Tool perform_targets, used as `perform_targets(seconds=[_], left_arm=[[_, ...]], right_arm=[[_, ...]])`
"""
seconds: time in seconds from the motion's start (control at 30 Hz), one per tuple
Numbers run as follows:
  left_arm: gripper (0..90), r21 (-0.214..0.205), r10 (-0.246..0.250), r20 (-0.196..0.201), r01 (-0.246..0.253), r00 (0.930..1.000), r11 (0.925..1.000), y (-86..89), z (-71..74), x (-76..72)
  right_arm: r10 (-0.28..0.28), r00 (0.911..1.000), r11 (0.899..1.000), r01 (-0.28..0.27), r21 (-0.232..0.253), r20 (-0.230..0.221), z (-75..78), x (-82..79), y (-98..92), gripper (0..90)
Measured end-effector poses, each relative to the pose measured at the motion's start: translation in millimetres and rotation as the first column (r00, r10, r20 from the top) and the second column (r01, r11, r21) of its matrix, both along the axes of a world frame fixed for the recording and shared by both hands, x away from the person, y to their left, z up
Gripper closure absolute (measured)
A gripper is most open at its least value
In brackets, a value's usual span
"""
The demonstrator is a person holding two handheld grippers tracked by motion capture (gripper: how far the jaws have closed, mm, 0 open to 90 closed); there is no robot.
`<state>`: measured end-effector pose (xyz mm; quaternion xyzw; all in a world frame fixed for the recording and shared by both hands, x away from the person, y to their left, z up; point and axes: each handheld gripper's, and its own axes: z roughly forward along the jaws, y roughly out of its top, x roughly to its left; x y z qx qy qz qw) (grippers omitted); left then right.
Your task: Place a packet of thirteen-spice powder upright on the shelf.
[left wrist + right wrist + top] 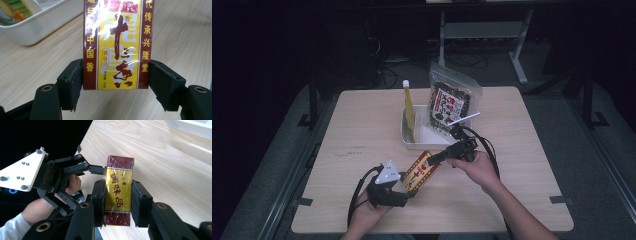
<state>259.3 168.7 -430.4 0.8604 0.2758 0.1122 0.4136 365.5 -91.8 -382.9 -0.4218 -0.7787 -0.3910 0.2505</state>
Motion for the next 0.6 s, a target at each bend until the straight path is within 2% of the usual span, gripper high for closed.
perform_targets(seconds=[0.23, 0.27, 0.5, 0.6], left_arm=[[26.7, -0.024, 0.018, -0.012, -0.018, 0.9998, 0.9995, 4.4, -0.3, 2.9], [25.5, -0.026, 0.029, -0.007, -0.029, 0.9995, 0.9992, 5.5, 0.2, 2.9], [23.2, -0.038, 0.048, -0.009, -0.048, 0.9988, 0.9981, 10.4, 1.3, 3.0], [23.1, -0.042, 0.058, -0.010, -0.058, 0.9983, 0.9974, 12.4, 1.2, 3.3]], right_arm=[[-0.010, 0.9994, 0.999, 0.011, -0.050, 0.034, 12.3, -2.8, 8.6, 68.2], [-0.013, 0.9984, 0.997, 0.017, -0.081, 0.055, 17.4, -3.4, 11.2, 68.2], [-0.044, 0.9949, 0.991, 0.055, -0.123, 0.091, 29.7, -3.0, 12.8, 68.3], [-0.054, 0.9914, 0.985, 0.073, -0.159, 0.119, 37.8, -3.3, 14.4, 68.2]])
